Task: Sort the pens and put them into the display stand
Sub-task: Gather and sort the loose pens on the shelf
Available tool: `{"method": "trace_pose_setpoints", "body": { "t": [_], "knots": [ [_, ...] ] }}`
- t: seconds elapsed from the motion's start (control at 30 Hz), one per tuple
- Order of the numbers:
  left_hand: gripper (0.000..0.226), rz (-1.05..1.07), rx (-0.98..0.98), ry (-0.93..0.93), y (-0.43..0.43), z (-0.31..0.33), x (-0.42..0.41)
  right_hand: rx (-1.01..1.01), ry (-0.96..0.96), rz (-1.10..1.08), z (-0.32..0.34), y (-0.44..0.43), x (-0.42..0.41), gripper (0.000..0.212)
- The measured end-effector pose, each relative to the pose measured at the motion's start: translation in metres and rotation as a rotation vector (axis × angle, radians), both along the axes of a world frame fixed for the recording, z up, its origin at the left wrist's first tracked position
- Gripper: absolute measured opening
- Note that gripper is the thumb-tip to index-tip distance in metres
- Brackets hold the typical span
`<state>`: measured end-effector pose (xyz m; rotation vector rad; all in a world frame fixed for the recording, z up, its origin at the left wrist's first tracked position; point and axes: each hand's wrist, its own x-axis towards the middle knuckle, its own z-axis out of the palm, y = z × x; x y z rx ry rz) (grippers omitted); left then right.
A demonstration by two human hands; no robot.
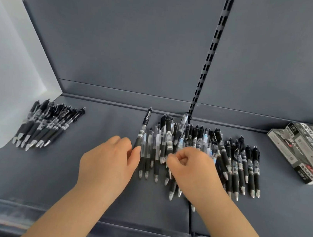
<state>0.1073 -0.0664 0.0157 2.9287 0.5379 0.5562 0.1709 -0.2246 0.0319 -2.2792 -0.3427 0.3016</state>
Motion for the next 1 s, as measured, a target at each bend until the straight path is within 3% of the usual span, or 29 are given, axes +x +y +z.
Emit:
{"method": "trace_pose_setpoints", "body": {
  "t": [0.17,0.43,0.57,0.63,0.77,1.0],
  "knots": [
    [0.032,-0.012,0.072,0.001,0.082,0.0,-0.021,-0.019,0.025,-0.029,-0.002,0.079,-0.019,0.025],
    [0.04,-0.053,0.031,0.063,0.198,0.002,-0.062,-0.057,0.049,0.014,-0.01,0.223,-0.048,0.026],
    [0.033,-0.093,0.008,0.091,0.233,-0.004,-0.063,-0.098,0.037,0.014,-0.013,0.272,-0.053,0.022],
    [0.026,-0.056,0.083,0.114,0.242,-0.01,-0.059,-0.121,0.02,0.011,-0.015,0.289,-0.053,0.024],
    [0.036,-0.074,0.084,0.181,0.249,-0.011,-0.056,-0.186,-0.032,0.0,-0.02,0.306,-0.054,0.036],
    [0.03,-0.151,0.077,0.074,0.259,-0.003,-0.049,-0.209,-0.084,-0.079,-0.014,0.3,-0.054,0.032]
  ]
}}
